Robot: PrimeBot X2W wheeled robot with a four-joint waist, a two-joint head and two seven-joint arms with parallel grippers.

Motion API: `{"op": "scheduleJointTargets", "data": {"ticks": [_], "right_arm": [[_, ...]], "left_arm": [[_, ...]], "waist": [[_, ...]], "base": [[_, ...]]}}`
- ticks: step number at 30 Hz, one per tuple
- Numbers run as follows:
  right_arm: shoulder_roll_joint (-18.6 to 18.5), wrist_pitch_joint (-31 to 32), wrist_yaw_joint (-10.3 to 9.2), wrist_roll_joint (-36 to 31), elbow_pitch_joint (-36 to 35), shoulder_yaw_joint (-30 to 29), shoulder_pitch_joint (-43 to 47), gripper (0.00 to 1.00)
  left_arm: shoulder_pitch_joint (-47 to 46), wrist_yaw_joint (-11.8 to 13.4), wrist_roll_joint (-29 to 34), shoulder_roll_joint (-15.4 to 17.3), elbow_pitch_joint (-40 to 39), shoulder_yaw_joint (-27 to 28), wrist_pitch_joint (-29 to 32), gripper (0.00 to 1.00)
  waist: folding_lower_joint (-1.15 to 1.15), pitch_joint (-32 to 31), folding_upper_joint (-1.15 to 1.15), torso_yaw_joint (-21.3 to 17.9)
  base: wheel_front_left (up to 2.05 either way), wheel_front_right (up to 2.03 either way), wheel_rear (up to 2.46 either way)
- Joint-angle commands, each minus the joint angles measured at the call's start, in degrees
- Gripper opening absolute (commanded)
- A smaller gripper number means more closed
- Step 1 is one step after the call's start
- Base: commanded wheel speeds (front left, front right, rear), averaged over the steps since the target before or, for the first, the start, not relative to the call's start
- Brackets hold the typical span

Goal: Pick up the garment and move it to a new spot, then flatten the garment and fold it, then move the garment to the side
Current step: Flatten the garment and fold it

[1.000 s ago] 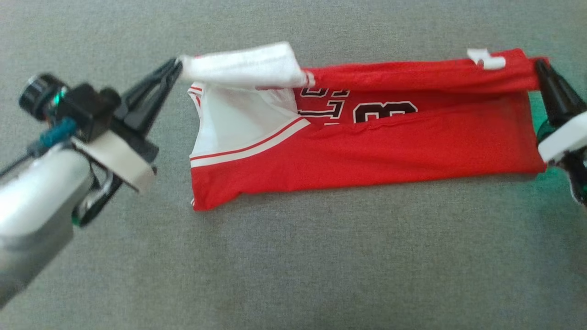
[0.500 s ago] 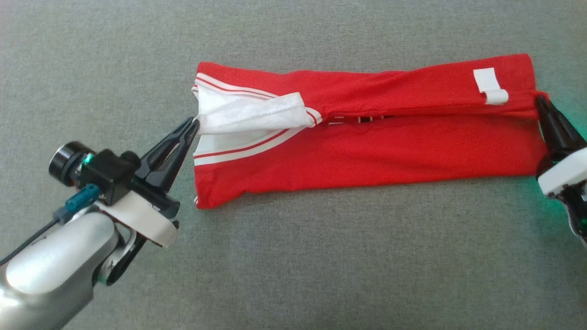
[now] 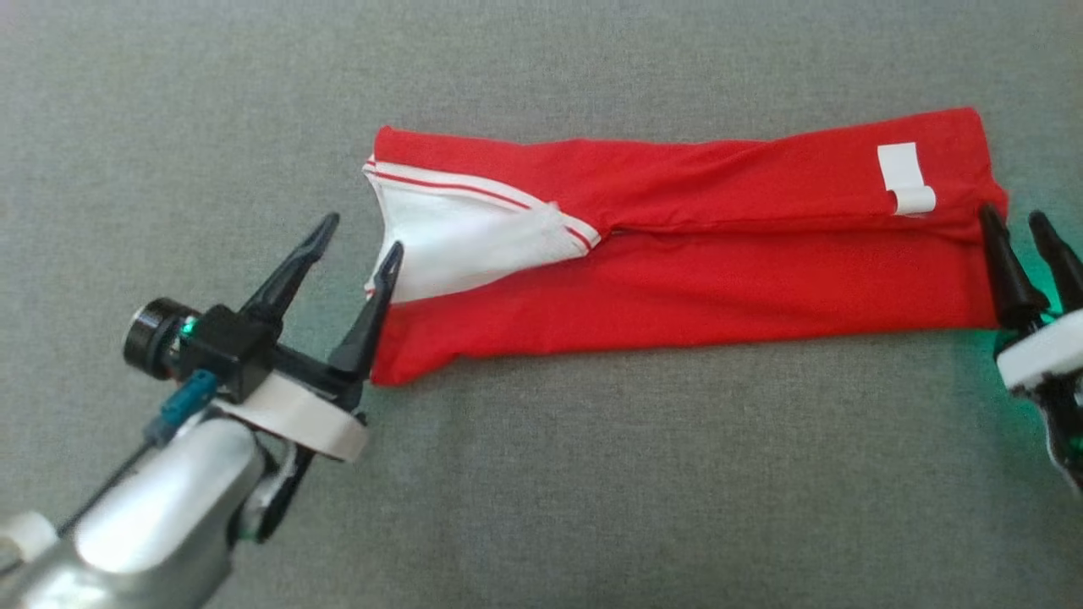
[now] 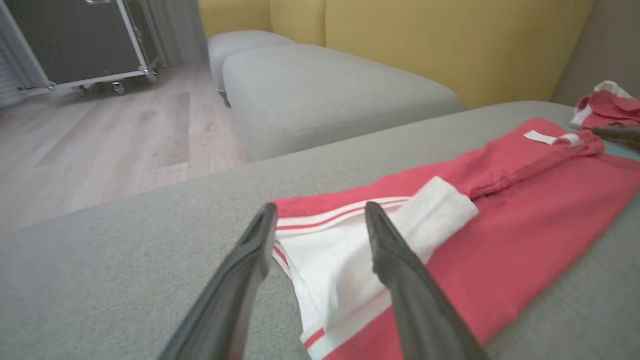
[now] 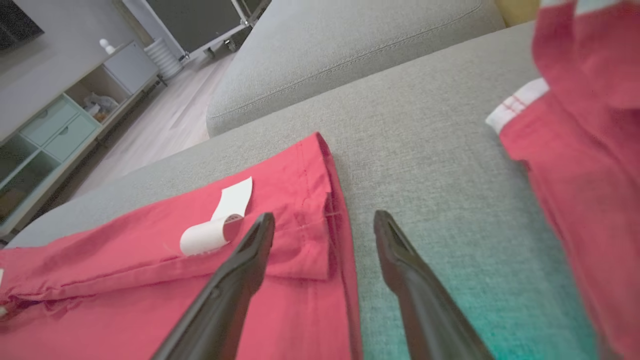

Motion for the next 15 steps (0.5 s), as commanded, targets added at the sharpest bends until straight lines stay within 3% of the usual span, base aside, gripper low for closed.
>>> {"op": "scheduleJointTargets", "data": {"ticks": [1,2,3,8,11,15], "right_arm": [[-0.9,-1.2,-0.04,-0.6,-1.3,-1.3,3.4,1.00],[-0.7,-1.3,-0.04,-0.7,-1.5,-2.4,4.5,1.00],[0.0,-1.6,-0.04,-1.8,-2.3,-4.6,6.6,1.00],[2.9,-1.7,-0.04,-6.4,-2.0,-11.3,10.3,1.00],[4.7,-1.8,-0.04,-8.8,0.2,-14.8,10.3,1.00],[7.3,-0.6,-0.04,-11.8,5.2,-17.7,8.2,1.00]], "left_arm": [[0.7,1.8,1.6,0.0,-0.7,5.0,-0.5,1.00],[1.9,2.7,2.5,-1.2,-0.6,6.4,-0.5,1.00],[4.5,5.2,4.8,-3.3,-0.4,9.2,-0.5,1.00],[12.2,10.4,11.5,-9.0,-2.9,19.0,-0.5,1.00],[17.0,11.3,15.1,-13.2,-4.8,24.1,-0.5,1.00],[21.4,9.9,20.4,-17.6,-5.9,27.0,-0.5,1.00]], "waist": [[0.00,-1.0,0.00,0.2],[0.00,-1.4,0.00,0.2],[0.00,-2.3,0.00,0.2],[0.00,-4.6,0.00,0.4],[0.00,-5.7,0.00,1.4],[0.00,-7.0,0.00,3.4]], "base": [[0.00,0.00,0.00],[0.00,0.00,0.00],[0.00,0.00,0.00],[0.00,0.00,0.00],[0.00,0.00,0.00],[0.00,0.00,0.00]]}}
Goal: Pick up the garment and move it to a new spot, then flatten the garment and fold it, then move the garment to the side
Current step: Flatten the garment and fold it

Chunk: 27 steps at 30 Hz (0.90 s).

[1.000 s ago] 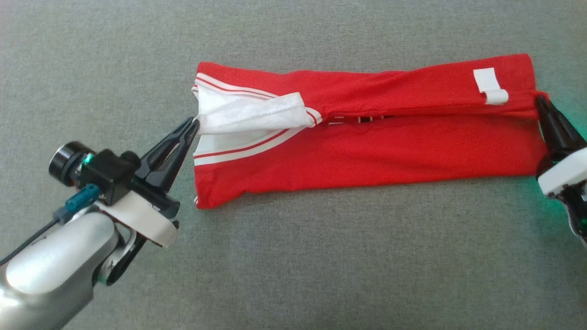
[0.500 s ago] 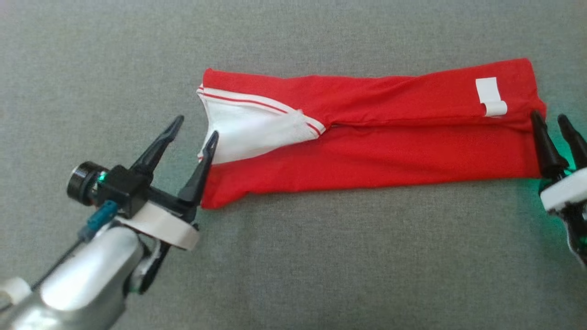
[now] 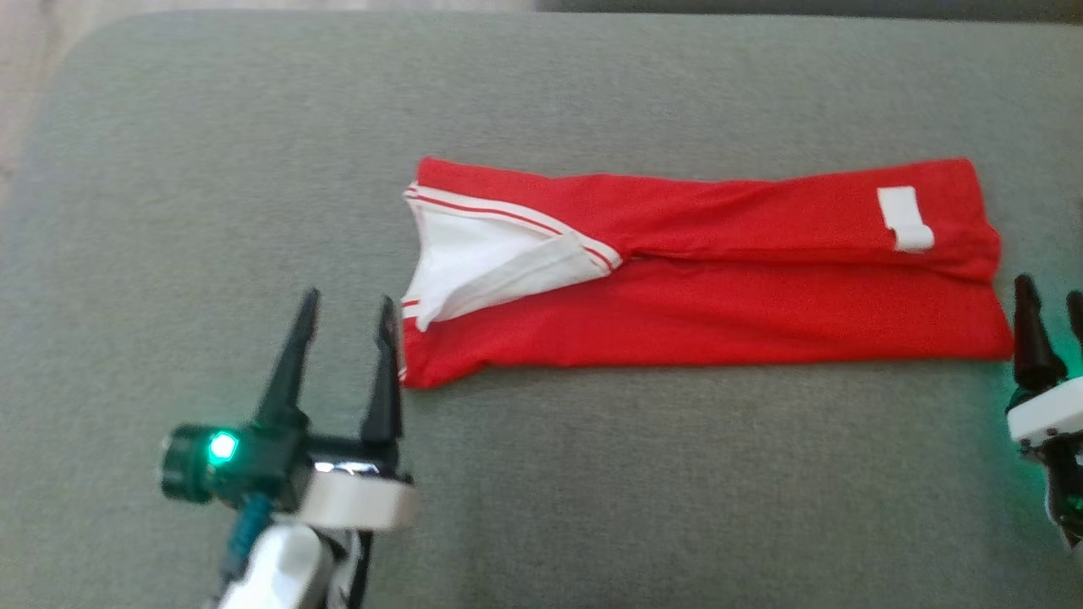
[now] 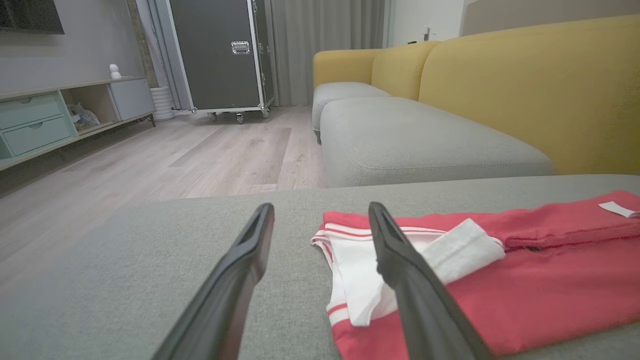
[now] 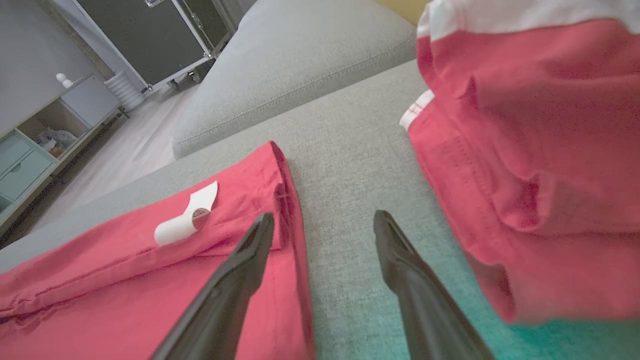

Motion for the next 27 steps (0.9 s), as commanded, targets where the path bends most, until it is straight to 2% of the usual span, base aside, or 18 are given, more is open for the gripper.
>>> {"op": "scheduleJointTargets", "data": {"ticks": [1,7,12,13,14,15,16,17,22,27], "right_arm": [[-0.4,0.9,-0.04,-2.0,1.3,-0.1,-1.8,1.00],[2.2,4.8,-0.04,-5.4,10.6,-2.8,-5.6,1.00],[4.0,7.5,-0.04,-6.3,15.1,-3.4,-7.3,1.00],[4.6,8.4,-0.04,-6.2,15.7,-3.3,-7.5,0.90],[5.1,9.1,-0.04,-6.2,16.1,-3.1,-7.6,0.75],[5.5,9.6,-0.04,-6.1,16.4,-3.1,-7.7,0.49],[5.9,9.9,-0.04,-6.1,16.6,-3.1,-7.7,0.04],[6.1,9.9,-0.04,-6.2,16.7,-3.0,-7.7,0.00],[5.5,7.6,-0.04,-6.4,15.6,-3.8,-6.9,0.00],[0.5,6.6,-0.04,-6.8,13.6,-5.1,-5.8,0.00]], "left_arm": [[0.2,-0.7,2.6,-0.6,-2.1,3.0,-0.5,1.00],[3.3,-3.3,8.2,-5.5,-2.4,4.5,-0.5,1.00],[3.8,-5.0,10.5,-7.2,-2.1,5.9,-0.5,1.00],[3.8,-5.3,10.9,-7.4,-2.0,6.4,-0.5,1.00],[3.9,-5.6,11.4,-7.6,-2.0,6.9,-0.5,1.00],[3.9,-5.9,11.8,-7.8,-2.0,7.4,-0.5,1.00],[4.0,-6.2,12.1,-8.0,-2.0,7.9,-0.5,1.00],[4.1,-6.4,12.4,-8.2,-1.9,8.4,-0.5,1.00],[4.9,-7.4,13.9,-9.2,-1.6,10.5,-0.5,1.00],[5.8,-8.6,14.9,-10.1,-1.3,12.1,-0.5,1.00]], "waist": [[0.01,-1.2,0.00,1.8],[0.01,-1.9,0.00,4.6],[0.01,-1.8,0.00,5.5],[0.01,-1.8,0.00,5.6],[0.01,-1.7,0.00,5.6],[0.01,-1.6,0.00,5.5],[0.01,-1.6,0.00,5.5],[0.01,-1.6,0.00,5.4],[0.01,-2.2,0.00,4.2],[0.01,-3.0,0.00,2.4]], "base": [[0.00,0.00,0.00],[0.00,0.00,0.00],[0.00,0.00,0.00],[0.00,0.00,0.00],[0.00,0.00,0.00],[0.00,0.00,0.00],[0.00,0.00,0.00],[0.00,0.00,0.00],[0.00,0.00,0.00],[0.00,0.00,0.00]]}}
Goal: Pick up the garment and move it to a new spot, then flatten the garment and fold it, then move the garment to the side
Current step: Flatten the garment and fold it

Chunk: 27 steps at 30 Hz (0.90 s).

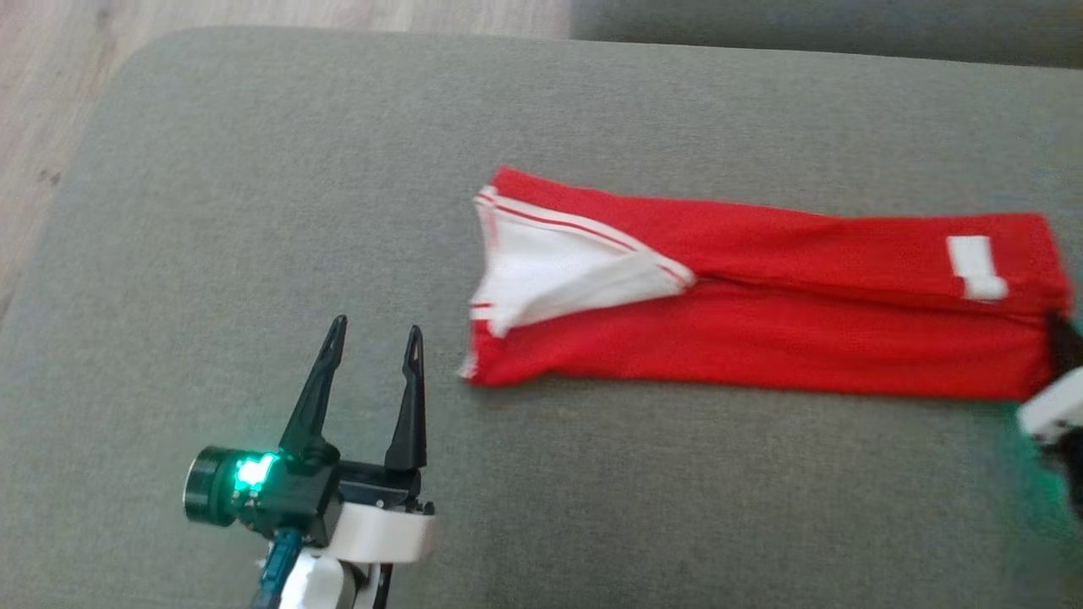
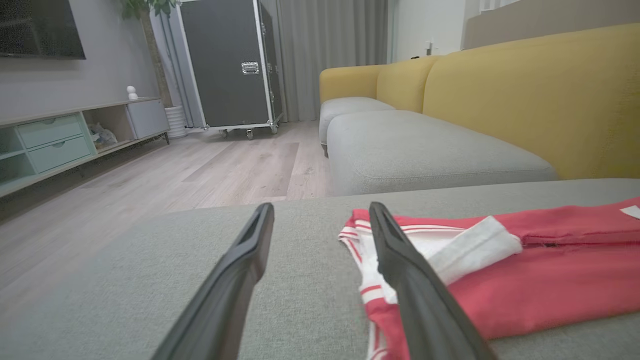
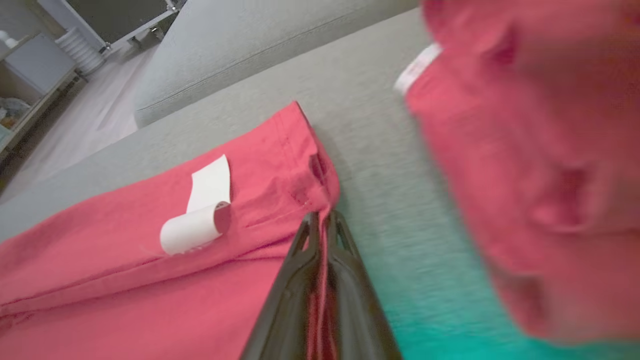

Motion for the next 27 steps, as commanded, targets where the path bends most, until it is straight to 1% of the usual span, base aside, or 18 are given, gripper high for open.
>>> {"op": "scheduleJointTargets", "data": {"ticks": [1,4,6,8,11,15,19,21,24,26,27], "right_arm": [[-3.7,-0.7,-0.04,-0.6,-1.4,-0.3,0.7,0.00],[-6.1,0.7,-0.04,-1.6,-3.5,-1.1,0.5,0.00],[-6.6,1.8,-0.04,-1.9,-6.3,-1.4,-0.1,0.00],[-6.1,3.0,-0.04,-1.1,-10.3,-1.6,-0.6,0.00],[-4.0,3.8,-0.04,-0.3,-17.8,-1.4,-0.4,0.00],[1.5,6.3,-0.04,-0.8,-27.6,-0.6,0.6,0.00],[7.9,9.7,-0.04,-3.3,-34.3,0.3,1.1,0.00],[11.5,11.6,-0.04,-4.7,-36.0,1.4,0.7,0.00],[16.5,13.6,-0.04,-6.9,-36.4,3.1,-0.1,0.00],[18.9,14.4,-0.04,-8.1,-36.0,4.5,-0.7,0.00],[18.9,14.4,-0.04,-8.1,-36.0,4.5,-0.7,0.00]], "left_arm": [[-0.8,-0.3,0.6,-0.1,-1.6,2.5,-0.5,1.00],[-0.3,-0.9,1.1,-0.3,-1.3,3.3,-0.5,1.00],[0.0,-1.2,1.3,-0.4,-1.0,3.8,-0.5,1.00],[0.1,-1.6,1.5,-0.6,-0.6,4.1,-0.5,1.00],[0.3,-2.2,1.9,-1.1,-0.2,4.3,-0.5,1.00],[0.5,-2.9,2.3,-1.7,0.5,4.3,-0.5,1.00],[0.6,-3.5,2.6,-2.1,0.9,4.5,-0.5,1.00],[0.5,-3.8,2.8,-2.3,1.0,4.6,-0.5,1.00],[0.1,-4.3,3.0,-2.7,1.3,4.5,-0.5,1.00],[-0.2,-4.6,3.1,-3.0,1.4,4.3,-0.5,1.00],[-0.2,-4.6,3.1,-3.0,1.4,4.3,-0.5,1.00]], "waist": [[0.00,-0.5,0.00,-0.7],[0.00,-1.0,0.00,-1.8],[0.00,-1.4,0.00,-2.5],[0.00,-1.8,0.00,-2.9],[0.00,-2.4,0.00,-3.2],[0.00,-3.5,0.00,-2.8],[0.00,-3.8,0.00,-1.8],[0.00,-3.7,0.00,-1.2],[0.00,-3.4,0.00,0.1],[0.00,-2.9,0.00,1.0],[0.00,-2.9,0.00,1.0]], "base": [[0.00,0.00,0.00],[0.00,0.00,0.00],[0.00,0.00,0.00],[0.00,0.00,0.00],[0.00,0.00,0.00],[0.00,0.00,0.00],[0.00,0.00,0.00],[0.00,0.00,0.00],[0.00,0.00,0.00],[0.00,0.00,0.00],[0.00,0.00,0.00]]}}
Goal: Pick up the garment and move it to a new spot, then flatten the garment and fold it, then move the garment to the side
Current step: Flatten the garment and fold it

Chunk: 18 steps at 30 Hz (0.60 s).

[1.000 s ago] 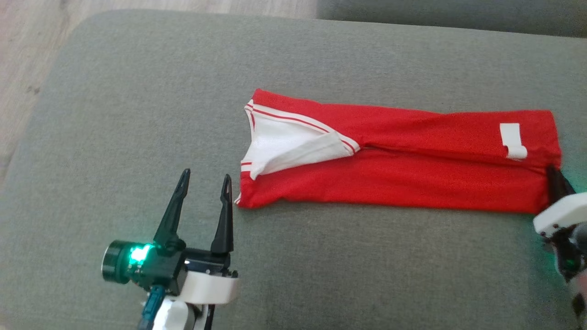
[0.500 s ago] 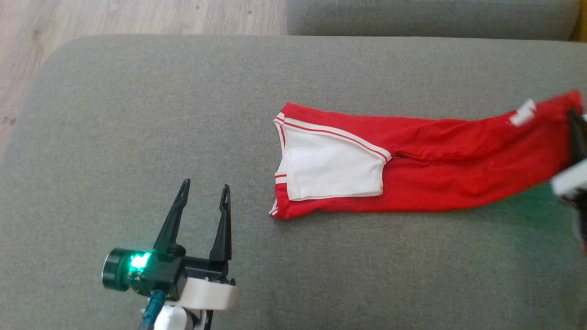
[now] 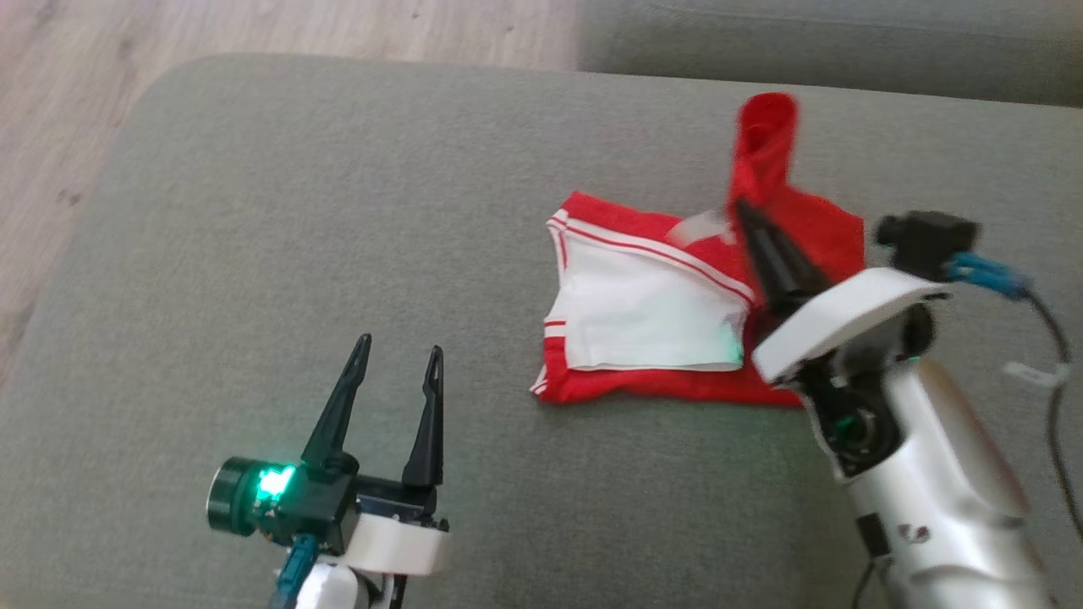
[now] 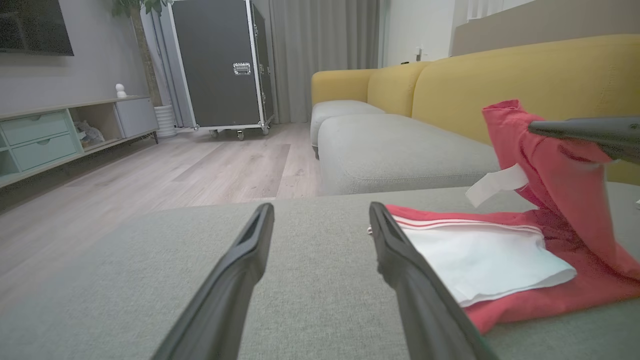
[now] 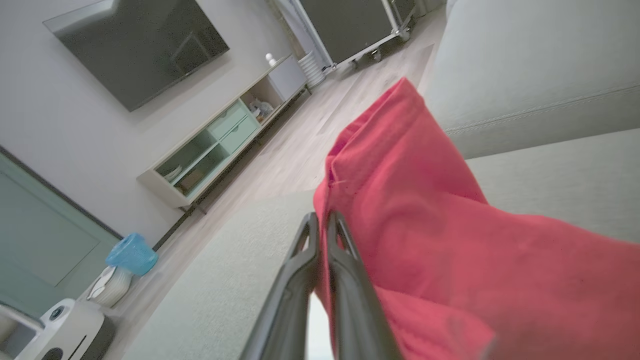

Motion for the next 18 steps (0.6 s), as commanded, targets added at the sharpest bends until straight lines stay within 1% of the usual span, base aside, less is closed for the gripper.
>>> {"op": "scheduleJointTargets", "data": {"ticks": [1,4,7,12,16,17,18], "right_arm": [[0.9,0.3,-0.04,-0.6,-1.7,1.4,-2.4,0.00],[2.6,0.3,-0.04,-1.2,-0.4,3.2,-3.1,0.00],[3.5,-0.1,-0.04,-1.2,1.2,5.0,-3.7,0.00],[4.0,-1.3,-0.04,-0.1,4.1,8.0,-4.9,0.00],[4.1,-2.8,-0.04,2.7,6.7,11.6,-5.9,0.00],[4.1,-3.4,-0.04,3.5,7.3,12.5,-6.2,0.01],[4.1,-4.0,-0.04,4.4,7.9,13.4,-6.6,0.10]], "left_arm": [[-1.6,-0.2,0.5,-0.2,-1.4,2.1,-0.5,1.00],[-1.9,-0.4,0.5,-0.6,-1.1,2.0,-0.5,1.00],[-2.2,-0.7,0.6,-0.9,-0.9,1.9,-0.5,1.00],[-2.5,-1.1,0.7,-1.3,-0.4,1.8,-0.5,1.00],[-2.6,-1.3,0.8,-1.5,0.0,1.6,-0.5,1.00],[-2.7,-1.3,0.8,-1.6,0.1,1.6,-0.5,1.00],[-2.8,-1.4,0.8,-1.6,0.1,1.6,-0.5,1.00]], "waist": [[0.00,0.6,0.00,1.0],[0.00,1.3,0.00,2.3],[0.00,1.8,0.00,3.4],[0.00,2.0,0.00,4.3],[0.00,1.9,0.00,4.9],[0.00,1.9,0.00,4.9],[0.00,1.8,0.00,5.0]], "base": [[0.00,0.00,0.00],[0.00,0.00,0.00],[0.00,0.00,0.00],[0.00,0.00,0.00],[0.00,0.00,0.00],[0.00,0.00,0.00],[0.00,0.00,0.00]]}}
